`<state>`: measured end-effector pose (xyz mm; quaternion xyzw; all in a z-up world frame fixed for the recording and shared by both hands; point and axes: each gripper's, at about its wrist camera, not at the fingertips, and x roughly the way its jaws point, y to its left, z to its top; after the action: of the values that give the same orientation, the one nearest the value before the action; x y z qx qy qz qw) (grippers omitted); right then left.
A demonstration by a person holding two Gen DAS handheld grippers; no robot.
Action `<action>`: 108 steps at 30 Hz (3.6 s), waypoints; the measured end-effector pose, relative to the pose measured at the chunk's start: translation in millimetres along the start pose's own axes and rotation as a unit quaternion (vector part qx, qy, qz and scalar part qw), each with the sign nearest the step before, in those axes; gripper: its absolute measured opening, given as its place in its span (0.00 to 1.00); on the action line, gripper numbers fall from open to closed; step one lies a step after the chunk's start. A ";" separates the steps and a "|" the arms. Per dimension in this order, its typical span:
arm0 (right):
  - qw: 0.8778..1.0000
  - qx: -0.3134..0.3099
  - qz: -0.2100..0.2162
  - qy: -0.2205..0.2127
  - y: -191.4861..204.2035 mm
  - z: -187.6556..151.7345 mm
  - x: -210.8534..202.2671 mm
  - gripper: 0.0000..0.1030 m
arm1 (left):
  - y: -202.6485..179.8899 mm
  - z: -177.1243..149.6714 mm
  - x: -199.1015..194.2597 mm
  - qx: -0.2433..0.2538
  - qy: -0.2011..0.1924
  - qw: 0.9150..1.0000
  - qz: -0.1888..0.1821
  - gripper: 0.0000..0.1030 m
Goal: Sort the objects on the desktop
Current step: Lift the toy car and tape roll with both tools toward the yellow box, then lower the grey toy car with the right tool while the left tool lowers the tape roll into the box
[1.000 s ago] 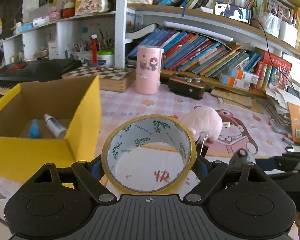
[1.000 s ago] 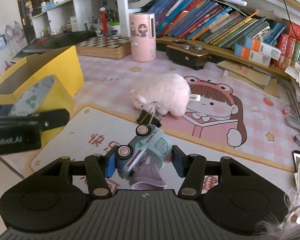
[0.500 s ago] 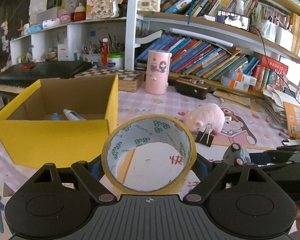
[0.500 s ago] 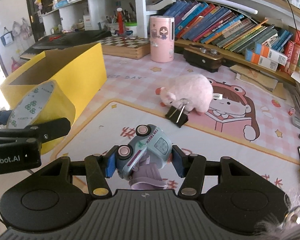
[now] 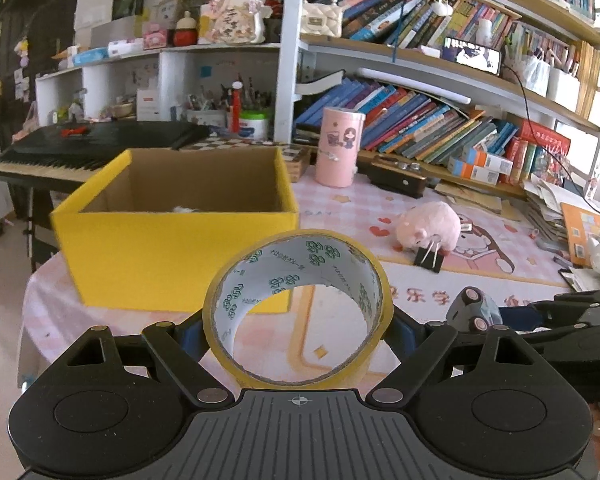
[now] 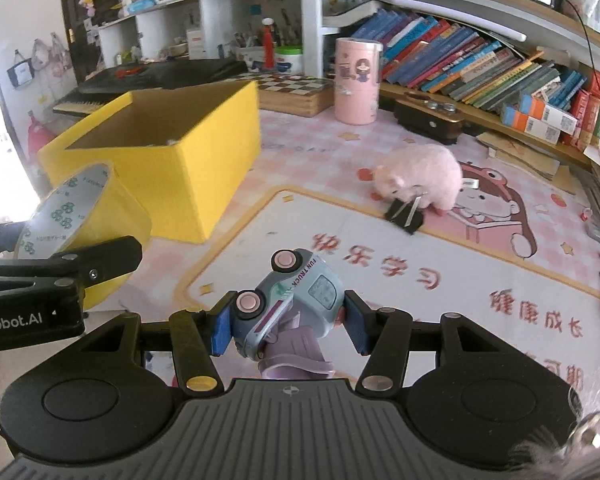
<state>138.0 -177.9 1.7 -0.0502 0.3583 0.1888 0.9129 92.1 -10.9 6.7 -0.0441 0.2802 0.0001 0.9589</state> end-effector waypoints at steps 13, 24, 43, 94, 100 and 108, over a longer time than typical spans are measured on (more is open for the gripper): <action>1.000 0.002 0.009 0.006 67.7 -33.4 -22.5 0.51 | 44.8 -27.7 -46.3 0.001 0.012 1.000 0.003 0.85; 1.000 0.005 0.020 0.012 106.7 -54.6 -32.6 0.51 | 71.5 -47.7 -75.5 -0.001 0.017 1.000 0.012 0.85; 0.999 -0.022 0.034 0.008 138.2 -53.8 -37.2 0.51 | 95.7 -52.6 -92.6 -0.019 0.002 0.999 0.026 0.85; 0.984 -0.065 0.103 -0.128 81.7 156.5 58.5 0.51 | 99.7 81.4 2.5 -0.028 -0.130 0.982 0.135 0.85; 0.982 -0.079 0.116 -0.127 75.1 189.9 90.1 0.51 | 94.9 95.0 31.6 -0.016 -0.117 0.981 0.153 0.85; 0.981 -0.102 0.125 -0.111 75.3 209.0 127.0 0.51 | 94.8 100.9 75.1 -0.003 -0.079 0.983 0.168 0.85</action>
<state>327.5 -21.7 73.7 -0.0770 0.2373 0.3416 0.9061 207.2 90.2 43.1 0.0010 0.2072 0.1659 0.9641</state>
